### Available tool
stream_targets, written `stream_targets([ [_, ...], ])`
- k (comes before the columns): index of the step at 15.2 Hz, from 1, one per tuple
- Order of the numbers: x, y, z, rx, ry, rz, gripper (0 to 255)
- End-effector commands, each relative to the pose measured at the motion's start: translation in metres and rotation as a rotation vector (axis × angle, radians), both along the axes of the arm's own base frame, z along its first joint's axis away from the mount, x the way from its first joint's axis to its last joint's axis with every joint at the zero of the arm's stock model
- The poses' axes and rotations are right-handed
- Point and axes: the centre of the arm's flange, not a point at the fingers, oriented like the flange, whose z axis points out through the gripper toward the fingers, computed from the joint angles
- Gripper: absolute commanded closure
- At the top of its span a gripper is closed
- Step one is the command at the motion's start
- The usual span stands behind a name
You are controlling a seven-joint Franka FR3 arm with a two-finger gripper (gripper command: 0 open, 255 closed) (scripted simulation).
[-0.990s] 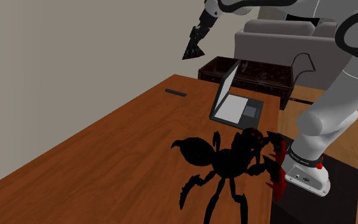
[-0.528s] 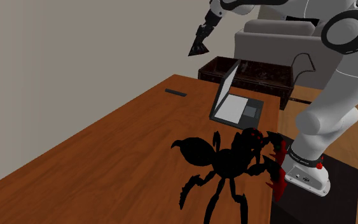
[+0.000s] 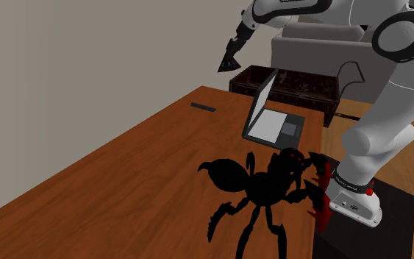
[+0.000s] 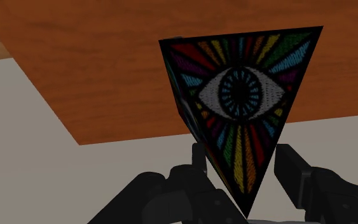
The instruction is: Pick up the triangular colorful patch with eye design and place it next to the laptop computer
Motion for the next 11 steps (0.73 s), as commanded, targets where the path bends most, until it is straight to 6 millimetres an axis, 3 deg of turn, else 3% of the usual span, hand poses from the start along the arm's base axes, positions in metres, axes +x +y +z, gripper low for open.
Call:
stream_targets([
  [1,0.000,0.001,-0.010,0.000,-0.001,0.000,255],
  [11,0.000,0.001,-0.063,0.000,-0.001,0.000,255],
])
